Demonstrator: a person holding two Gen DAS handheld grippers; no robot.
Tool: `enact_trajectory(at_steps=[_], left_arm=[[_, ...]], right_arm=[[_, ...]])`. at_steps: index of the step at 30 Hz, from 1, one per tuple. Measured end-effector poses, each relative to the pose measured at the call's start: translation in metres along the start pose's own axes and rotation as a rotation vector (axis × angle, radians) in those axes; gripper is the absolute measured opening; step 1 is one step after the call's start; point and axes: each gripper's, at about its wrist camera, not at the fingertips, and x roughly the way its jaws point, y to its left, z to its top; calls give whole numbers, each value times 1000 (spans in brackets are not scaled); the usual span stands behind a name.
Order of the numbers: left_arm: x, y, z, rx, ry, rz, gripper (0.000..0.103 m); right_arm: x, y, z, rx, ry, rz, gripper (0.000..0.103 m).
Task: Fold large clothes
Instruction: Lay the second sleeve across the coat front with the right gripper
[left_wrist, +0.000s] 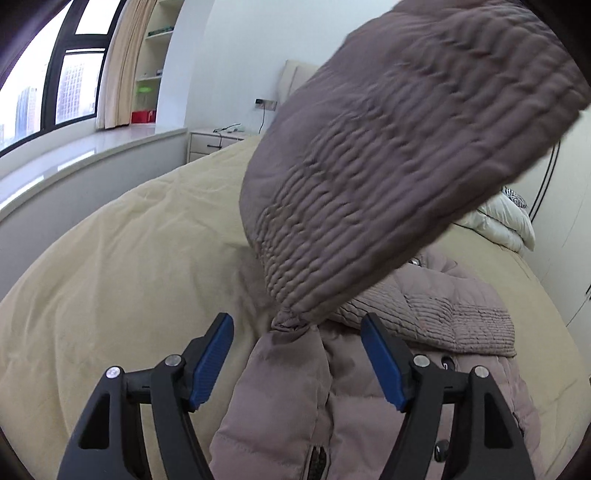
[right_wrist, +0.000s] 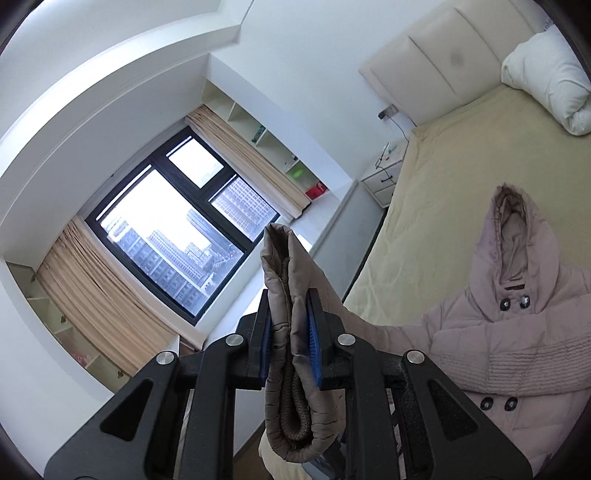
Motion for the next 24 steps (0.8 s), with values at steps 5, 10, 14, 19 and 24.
enact_trajectory(at_steps=[5, 10, 14, 19, 24], left_arm=[[32, -14, 12, 27, 22, 33, 74], [51, -21, 14, 80, 46, 77, 76], [59, -7, 9, 63, 51, 99, 76], [62, 23, 16, -23, 59, 75, 55], [63, 36, 13, -27, 73, 93, 47]], right_arm=[[-32, -26, 16, 43, -52, -4, 16], [-59, -57, 18, 105, -83, 6, 16], [-71, -65, 20, 107, -92, 8, 16], [-83, -83, 18, 139, -126, -24, 16], [-97, -165, 0, 258, -161, -126, 16]])
